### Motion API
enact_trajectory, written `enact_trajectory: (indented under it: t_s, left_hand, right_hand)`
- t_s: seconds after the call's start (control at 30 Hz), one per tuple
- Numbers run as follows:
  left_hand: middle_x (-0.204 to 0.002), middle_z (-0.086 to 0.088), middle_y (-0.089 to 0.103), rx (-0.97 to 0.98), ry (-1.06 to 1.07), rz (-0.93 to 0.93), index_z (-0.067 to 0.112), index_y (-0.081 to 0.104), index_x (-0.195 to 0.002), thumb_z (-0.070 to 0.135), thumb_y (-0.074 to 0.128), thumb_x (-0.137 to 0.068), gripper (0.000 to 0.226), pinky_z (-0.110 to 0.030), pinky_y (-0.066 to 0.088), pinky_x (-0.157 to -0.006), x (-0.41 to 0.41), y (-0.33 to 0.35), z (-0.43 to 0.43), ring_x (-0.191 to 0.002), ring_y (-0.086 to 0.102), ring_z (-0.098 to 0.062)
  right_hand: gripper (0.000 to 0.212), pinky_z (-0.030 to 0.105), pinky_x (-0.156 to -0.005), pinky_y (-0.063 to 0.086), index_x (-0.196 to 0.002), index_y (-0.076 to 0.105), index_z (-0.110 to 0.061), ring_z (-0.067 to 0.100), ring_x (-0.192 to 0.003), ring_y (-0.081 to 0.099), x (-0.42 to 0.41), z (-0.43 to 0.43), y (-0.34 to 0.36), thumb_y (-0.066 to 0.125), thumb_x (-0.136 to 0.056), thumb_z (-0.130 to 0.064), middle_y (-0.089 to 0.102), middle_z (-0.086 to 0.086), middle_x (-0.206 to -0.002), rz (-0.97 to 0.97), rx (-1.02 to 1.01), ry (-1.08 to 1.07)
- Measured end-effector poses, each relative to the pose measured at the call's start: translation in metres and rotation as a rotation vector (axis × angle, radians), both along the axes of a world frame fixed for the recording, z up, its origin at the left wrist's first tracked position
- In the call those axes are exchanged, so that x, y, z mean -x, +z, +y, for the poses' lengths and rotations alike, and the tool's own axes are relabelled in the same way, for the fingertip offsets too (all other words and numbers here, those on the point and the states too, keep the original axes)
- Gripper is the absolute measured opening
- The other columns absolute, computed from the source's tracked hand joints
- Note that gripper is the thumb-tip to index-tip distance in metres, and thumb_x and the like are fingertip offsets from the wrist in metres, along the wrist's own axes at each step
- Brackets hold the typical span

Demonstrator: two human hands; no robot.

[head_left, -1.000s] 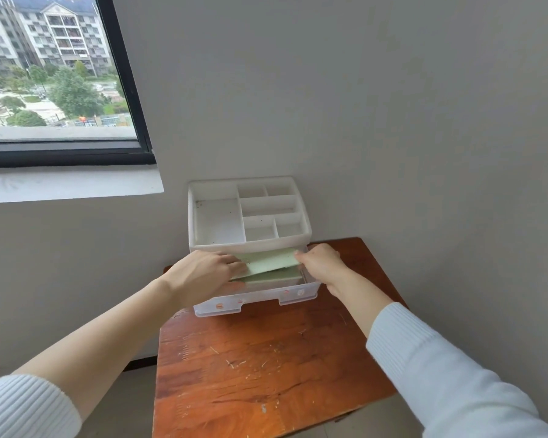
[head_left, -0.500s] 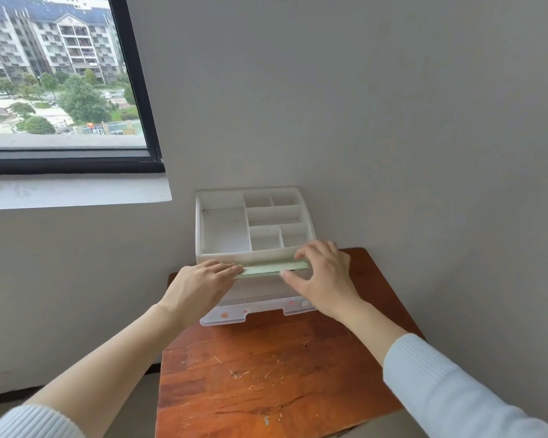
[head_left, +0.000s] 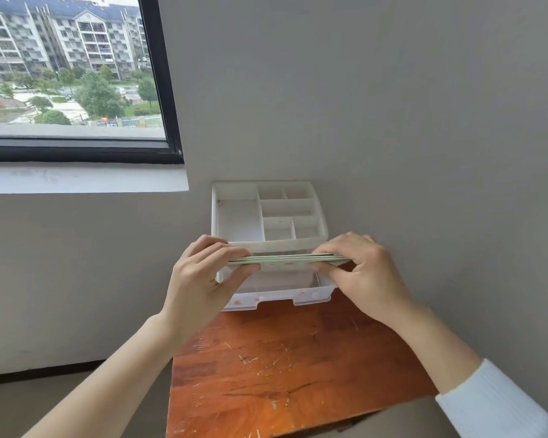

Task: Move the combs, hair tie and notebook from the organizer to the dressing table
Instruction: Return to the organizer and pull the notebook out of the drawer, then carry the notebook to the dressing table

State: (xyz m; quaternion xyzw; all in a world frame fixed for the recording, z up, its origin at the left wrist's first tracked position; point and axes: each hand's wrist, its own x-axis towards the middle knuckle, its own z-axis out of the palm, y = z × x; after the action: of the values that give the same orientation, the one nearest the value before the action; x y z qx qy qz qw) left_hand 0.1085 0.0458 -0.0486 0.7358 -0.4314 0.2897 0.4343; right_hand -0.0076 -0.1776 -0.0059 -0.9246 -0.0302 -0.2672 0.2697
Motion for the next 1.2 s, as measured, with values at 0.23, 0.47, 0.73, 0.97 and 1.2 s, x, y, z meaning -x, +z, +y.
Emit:
enact_trajectory:
  t_s: [0.23, 0.47, 0.73, 0.97, 1.2]
  left_hand:
    - [-0.082, 0.018, 0.071, -0.251, -0.153, 0.659, 0.021, 0.070, -0.088, 0.039, 0.071, -0.074, 0.023, -0.011, 0.049, -0.055, 0.019, -0.020, 0.012, -0.072, 0.066, 0.001]
    - [-0.090, 0.002, 0.077, -0.423, -0.007, 0.638, 0.019, 0.073, -0.093, 0.032, 0.073, -0.078, 0.020, -0.030, 0.058, -0.067, 0.005, -0.044, 0.002, -0.074, 0.069, -0.011]
    - [-0.129, 0.000, 0.063, -0.534, 0.089, 0.556, 0.016, 0.072, -0.096, 0.033, 0.072, -0.079, 0.024, -0.031, 0.053, -0.082, -0.022, -0.045, -0.023, -0.108, 0.063, -0.025]
    - [-0.125, -0.005, 0.064, -0.524, 0.212, 0.549, 0.013, 0.071, -0.090, 0.033, 0.073, -0.078, 0.023, -0.033, 0.050, -0.085, -0.006, -0.039, -0.027, -0.109, 0.059, -0.024]
    - [-0.118, 0.008, 0.064, -0.156, 0.429, 0.773, 0.023, 0.071, -0.080, 0.030, 0.076, -0.075, 0.010, -0.025, 0.047, -0.077, 0.069, -0.056, 0.012, -0.094, 0.060, -0.008]
  right_hand:
    - [0.007, 0.016, -0.065, 0.049, -0.088, 0.070, -0.039, -0.004, -0.087, 0.064, 0.014, -0.009, -0.029, 0.068, -0.083, -0.034, 0.072, -0.022, -0.088, 0.579, -0.298, 0.056]
    - [0.018, 0.028, -0.082, 0.054, -0.103, 0.071, -0.031, 0.003, -0.100, 0.060, -0.008, -0.015, -0.076, 0.065, -0.086, -0.031, 0.066, -0.022, -0.105, 0.607, -0.288, -0.025]
    - [0.018, 0.035, -0.099, 0.040, -0.102, 0.070, -0.022, 0.019, -0.124, 0.048, -0.050, -0.034, -0.074, 0.063, -0.087, -0.029, 0.049, -0.005, -0.142, 0.593, -0.086, -0.022]
    - [0.020, 0.034, -0.099, 0.042, -0.104, 0.071, -0.022, 0.018, -0.125, 0.046, -0.056, -0.041, -0.070, 0.063, -0.087, -0.028, 0.047, -0.006, -0.142, 0.594, -0.053, 0.064]
    - [0.015, 0.033, -0.090, 0.043, -0.091, 0.074, -0.021, 0.013, -0.109, 0.049, -0.045, -0.015, -0.070, 0.072, -0.080, -0.030, 0.056, -0.008, -0.113, 0.522, -0.190, 0.276]
